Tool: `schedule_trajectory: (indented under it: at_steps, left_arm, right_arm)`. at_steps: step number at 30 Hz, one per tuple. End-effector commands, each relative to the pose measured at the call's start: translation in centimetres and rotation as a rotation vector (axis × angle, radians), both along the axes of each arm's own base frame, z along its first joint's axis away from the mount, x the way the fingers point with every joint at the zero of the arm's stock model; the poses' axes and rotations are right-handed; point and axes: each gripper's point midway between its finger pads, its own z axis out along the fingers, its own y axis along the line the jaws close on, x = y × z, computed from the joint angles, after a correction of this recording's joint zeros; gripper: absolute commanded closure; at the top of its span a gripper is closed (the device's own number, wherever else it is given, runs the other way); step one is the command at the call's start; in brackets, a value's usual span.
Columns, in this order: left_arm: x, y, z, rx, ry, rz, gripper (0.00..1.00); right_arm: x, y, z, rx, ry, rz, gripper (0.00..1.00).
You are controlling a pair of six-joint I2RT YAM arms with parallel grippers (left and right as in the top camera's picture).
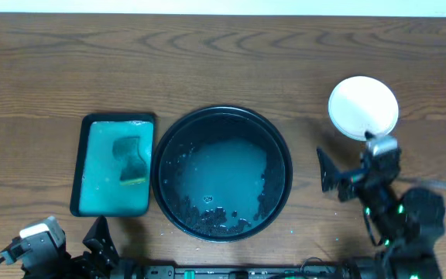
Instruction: Clean dirty plates on tray and stack at the side
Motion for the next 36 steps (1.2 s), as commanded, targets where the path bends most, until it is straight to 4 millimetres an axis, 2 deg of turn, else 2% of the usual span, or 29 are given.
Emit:
schedule_trajectory:
  at_steps: [1,7,16,31,36]
  left_arm:
    - [0.0,-0.1,-0.3,-0.003,0.009,-0.002,0.2]
    - [0.1,-0.1,-0.3,-0.003,0.009,-0.002,0.21]
    - [0.0,-0.1,-0.3,-0.003,0.009,-0.002,0.21]
    - [0.0,-0.1,-0.3,-0.003,0.009,-0.002,0.21]
    - [0.0,-0.1,-0.3,-0.003,0.009,-0.002,0.2]
  right_arm:
    - [-1.6,0.1,-1.4,0.018,-0.106,0.006,0.01]
    - [-2.4,0.0,-2.4,0.077,-0.215,-0.001,0.01]
    - [-1.8,0.0,-3.5,0.102,-0.321,0.002,0.01]
    - [-1.6,0.0,-4.3,0.122,-0.313,0.0,0.01]
    - [-1.2,0.0,-6.3,0.118,-0.275,-0.005,0.01]
